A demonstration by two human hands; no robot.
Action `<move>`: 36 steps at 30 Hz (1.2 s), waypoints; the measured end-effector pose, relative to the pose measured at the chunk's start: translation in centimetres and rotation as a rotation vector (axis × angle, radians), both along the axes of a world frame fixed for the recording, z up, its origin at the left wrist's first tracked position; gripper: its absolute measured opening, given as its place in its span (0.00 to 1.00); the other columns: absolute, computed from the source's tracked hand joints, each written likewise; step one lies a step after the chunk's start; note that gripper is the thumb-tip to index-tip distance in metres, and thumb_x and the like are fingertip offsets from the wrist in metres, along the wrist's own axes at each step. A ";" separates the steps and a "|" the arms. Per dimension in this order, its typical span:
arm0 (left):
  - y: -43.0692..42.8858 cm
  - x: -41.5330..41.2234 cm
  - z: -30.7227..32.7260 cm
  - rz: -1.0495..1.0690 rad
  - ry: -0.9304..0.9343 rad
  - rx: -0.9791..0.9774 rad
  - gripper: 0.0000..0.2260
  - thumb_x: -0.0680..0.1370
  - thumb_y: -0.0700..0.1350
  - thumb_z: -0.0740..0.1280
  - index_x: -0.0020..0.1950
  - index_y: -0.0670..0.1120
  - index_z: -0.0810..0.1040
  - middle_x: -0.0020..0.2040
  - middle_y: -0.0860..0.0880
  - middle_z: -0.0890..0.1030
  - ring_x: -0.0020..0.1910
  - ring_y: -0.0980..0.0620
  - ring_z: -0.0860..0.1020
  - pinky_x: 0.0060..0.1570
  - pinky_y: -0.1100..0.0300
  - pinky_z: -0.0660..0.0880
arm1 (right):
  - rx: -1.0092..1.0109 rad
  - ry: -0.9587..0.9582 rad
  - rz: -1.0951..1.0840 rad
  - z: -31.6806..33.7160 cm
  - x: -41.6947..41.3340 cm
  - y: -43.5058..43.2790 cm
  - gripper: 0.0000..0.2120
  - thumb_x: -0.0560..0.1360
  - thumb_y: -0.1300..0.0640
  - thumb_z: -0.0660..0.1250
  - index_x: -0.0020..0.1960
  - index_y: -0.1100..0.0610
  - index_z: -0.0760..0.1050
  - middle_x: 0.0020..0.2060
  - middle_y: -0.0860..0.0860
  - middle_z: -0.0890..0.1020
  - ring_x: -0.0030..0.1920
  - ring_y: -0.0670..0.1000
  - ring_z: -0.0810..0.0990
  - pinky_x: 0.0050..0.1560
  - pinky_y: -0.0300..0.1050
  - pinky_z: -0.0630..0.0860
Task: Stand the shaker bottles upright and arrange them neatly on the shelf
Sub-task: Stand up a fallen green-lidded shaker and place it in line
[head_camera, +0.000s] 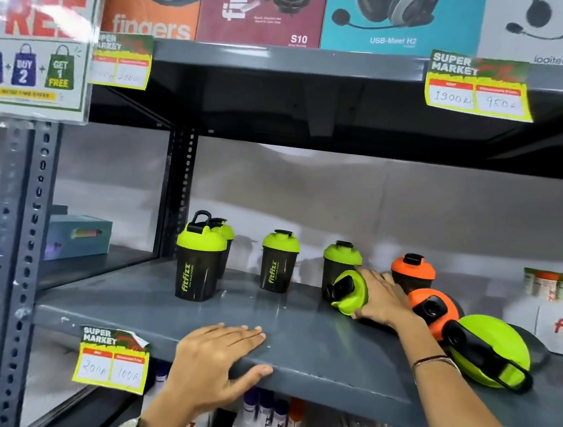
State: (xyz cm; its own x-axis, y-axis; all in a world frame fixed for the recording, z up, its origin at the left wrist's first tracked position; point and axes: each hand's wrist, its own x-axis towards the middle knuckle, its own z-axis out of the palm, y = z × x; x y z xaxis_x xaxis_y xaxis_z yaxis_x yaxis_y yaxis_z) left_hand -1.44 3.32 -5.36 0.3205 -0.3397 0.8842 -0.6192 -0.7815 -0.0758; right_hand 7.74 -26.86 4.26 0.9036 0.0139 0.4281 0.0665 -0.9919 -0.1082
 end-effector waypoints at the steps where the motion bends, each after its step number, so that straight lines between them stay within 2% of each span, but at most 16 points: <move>1: 0.0 -0.1 0.0 0.002 0.004 0.000 0.21 0.72 0.63 0.60 0.48 0.51 0.86 0.47 0.56 0.85 0.47 0.58 0.83 0.49 0.59 0.78 | -0.022 -0.011 -0.011 0.0 0.0 0.1 0.49 0.61 0.46 0.76 0.75 0.48 0.56 0.70 0.50 0.70 0.69 0.57 0.66 0.62 0.49 0.70; 6: 0.0 -0.2 0.0 -0.004 0.022 -0.001 0.20 0.71 0.62 0.62 0.48 0.51 0.86 0.47 0.56 0.85 0.48 0.59 0.82 0.50 0.59 0.77 | -0.028 -0.066 0.009 -0.1 -0.4 0.6 0.47 0.59 0.43 0.76 0.73 0.48 0.59 0.69 0.49 0.71 0.66 0.57 0.67 0.60 0.49 0.70; 9: 0.0 -0.4 0.1 -0.015 0.040 -0.008 0.20 0.71 0.62 0.62 0.48 0.50 0.85 0.48 0.56 0.85 0.48 0.58 0.82 0.50 0.59 0.78 | 0.047 -0.117 0.061 0.2 -1.2 1.9 0.48 0.58 0.42 0.76 0.73 0.49 0.61 0.70 0.51 0.70 0.66 0.58 0.68 0.62 0.49 0.70; 13: 0.2 -0.7 0.4 -0.009 0.073 0.010 0.21 0.72 0.62 0.60 0.50 0.51 0.85 0.49 0.56 0.85 0.50 0.59 0.82 0.51 0.59 0.77 | 0.286 -0.211 0.194 0.8 -2.2 5.1 0.45 0.56 0.44 0.79 0.69 0.52 0.66 0.68 0.52 0.73 0.67 0.55 0.72 0.64 0.47 0.70; 17: 1.1 -0.7 0.6 0.002 0.054 0.005 0.21 0.73 0.62 0.60 0.51 0.50 0.84 0.51 0.55 0.84 0.52 0.58 0.81 0.54 0.58 0.75 | 0.522 -0.277 0.245 1.0 -2.5 9.0 0.41 0.57 0.44 0.80 0.66 0.54 0.70 0.62 0.50 0.76 0.62 0.52 0.74 0.56 0.43 0.69; 20: 2.4 -0.4 1.2 0.042 0.063 -0.066 0.20 0.73 0.61 0.59 0.52 0.51 0.84 0.50 0.55 0.85 0.52 0.57 0.81 0.54 0.57 0.75 | 0.764 -0.232 0.291 1.3 -2.3 11.4 0.39 0.58 0.44 0.80 0.64 0.54 0.71 0.54 0.47 0.77 0.56 0.49 0.75 0.51 0.41 0.68; 23: 3.3 0.0 1.3 0.078 0.074 -0.049 0.21 0.73 0.61 0.59 0.48 0.50 0.85 0.46 0.54 0.86 0.48 0.57 0.83 0.49 0.59 0.77 | 0.964 -0.153 0.312 1.2 -1.9 12.7 0.38 0.59 0.44 0.79 0.64 0.54 0.71 0.56 0.48 0.78 0.56 0.50 0.77 0.54 0.42 0.72; 25: 3.5 0.0 1.1 0.078 0.080 -0.037 0.20 0.73 0.61 0.59 0.46 0.50 0.86 0.44 0.55 0.86 0.45 0.57 0.83 0.45 0.60 0.79 | 1.047 -0.102 0.311 0.9 -1.7 13.1 0.36 0.60 0.44 0.78 0.64 0.54 0.72 0.58 0.50 0.80 0.58 0.51 0.78 0.59 0.48 0.76; 28: 3.7 0.3 0.8 0.065 0.089 -0.042 0.21 0.73 0.61 0.58 0.45 0.51 0.86 0.44 0.55 0.86 0.45 0.58 0.83 0.45 0.58 0.80 | 1.151 -0.050 0.315 0.4 -1.6 13.4 0.34 0.62 0.44 0.77 0.64 0.56 0.71 0.60 0.53 0.79 0.60 0.53 0.78 0.63 0.54 0.75; 31: 3.6 0.5 0.7 0.064 0.078 -0.041 0.21 0.74 0.61 0.58 0.46 0.51 0.86 0.44 0.55 0.86 0.46 0.58 0.83 0.46 0.57 0.80 | 1.071 -0.048 0.288 -0.1 -1.8 13.7 0.40 0.63 0.44 0.78 0.68 0.55 0.65 0.66 0.54 0.71 0.63 0.50 0.71 0.63 0.44 0.69; 34: 3.6 0.6 0.6 0.060 0.090 -0.046 0.21 0.74 0.61 0.58 0.46 0.51 0.86 0.45 0.55 0.86 0.46 0.58 0.83 0.46 0.56 0.80 | 0.908 -0.141 0.150 -0.5 -1.8 15.0 0.50 0.60 0.42 0.79 0.74 0.55 0.58 0.69 0.57 0.63 0.68 0.56 0.68 0.65 0.48 0.67; 36: 3.6 0.5 0.6 0.059 0.092 -0.057 0.21 0.74 0.61 0.58 0.46 0.50 0.86 0.45 0.54 0.86 0.46 0.58 0.83 0.47 0.56 0.79 | 0.928 -0.216 0.139 -0.8 -1.5 15.5 0.50 0.61 0.46 0.79 0.74 0.57 0.57 0.70 0.57 0.64 0.69 0.58 0.68 0.65 0.49 0.67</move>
